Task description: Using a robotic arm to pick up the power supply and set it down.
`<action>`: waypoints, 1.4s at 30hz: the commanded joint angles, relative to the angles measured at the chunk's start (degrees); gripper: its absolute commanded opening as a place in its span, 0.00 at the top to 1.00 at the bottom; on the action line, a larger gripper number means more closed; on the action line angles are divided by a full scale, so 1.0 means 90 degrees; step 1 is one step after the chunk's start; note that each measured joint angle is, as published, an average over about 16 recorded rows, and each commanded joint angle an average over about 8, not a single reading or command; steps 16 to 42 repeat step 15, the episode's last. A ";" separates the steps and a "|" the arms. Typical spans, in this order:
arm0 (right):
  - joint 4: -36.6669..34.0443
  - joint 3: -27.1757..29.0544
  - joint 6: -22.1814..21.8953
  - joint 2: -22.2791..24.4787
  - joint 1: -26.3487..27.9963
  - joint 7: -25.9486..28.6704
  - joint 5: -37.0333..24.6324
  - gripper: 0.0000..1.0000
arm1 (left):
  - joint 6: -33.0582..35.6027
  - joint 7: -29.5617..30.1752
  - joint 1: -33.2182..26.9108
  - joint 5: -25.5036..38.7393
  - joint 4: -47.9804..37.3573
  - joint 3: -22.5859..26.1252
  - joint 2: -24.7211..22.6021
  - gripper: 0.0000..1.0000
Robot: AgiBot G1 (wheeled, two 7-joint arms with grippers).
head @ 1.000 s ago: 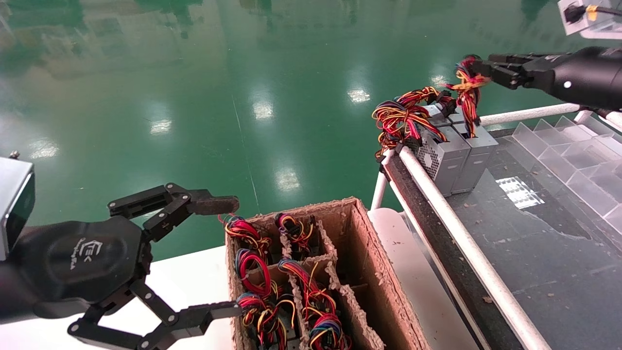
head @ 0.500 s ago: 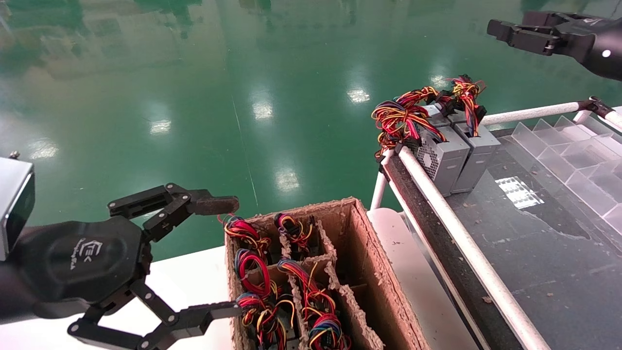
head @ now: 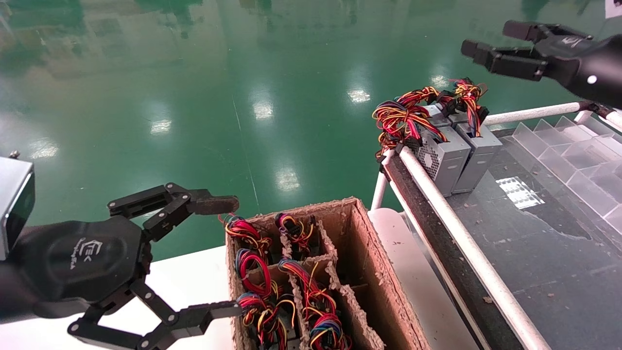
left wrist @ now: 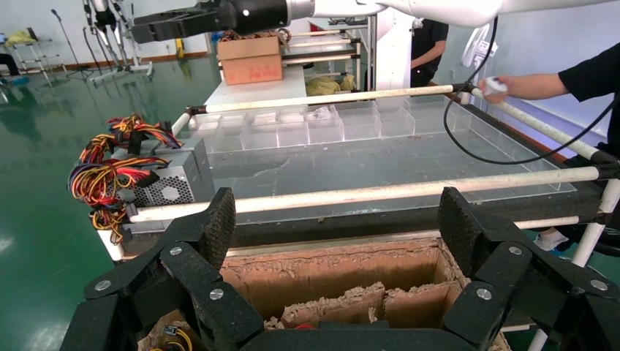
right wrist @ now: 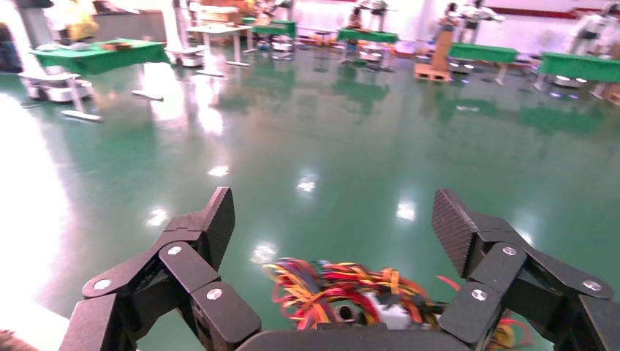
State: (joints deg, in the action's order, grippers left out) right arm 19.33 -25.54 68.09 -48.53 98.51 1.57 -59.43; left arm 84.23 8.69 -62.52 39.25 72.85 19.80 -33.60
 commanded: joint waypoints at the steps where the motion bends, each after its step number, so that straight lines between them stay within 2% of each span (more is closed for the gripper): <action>1: 0.0271 0.0048 0.0088 0.0068 -0.0185 0.0046 0.0088 0.00 | 0.0000 0.0000 0.0000 0.0000 0.0000 0.0000 0.0000 0.00; 15: 0.1956 0.0343 0.0635 0.0487 -0.1332 0.0331 0.0633 0.00 | 0.0000 -0.0001 -0.0001 -0.0001 0.0000 0.0002 0.0001 0.00; 42: 0.1956 0.0343 0.0635 0.0487 -0.1332 0.0331 0.0633 0.00 | 0.0000 -0.0001 -0.0001 -0.0001 0.0000 0.0002 0.0001 0.00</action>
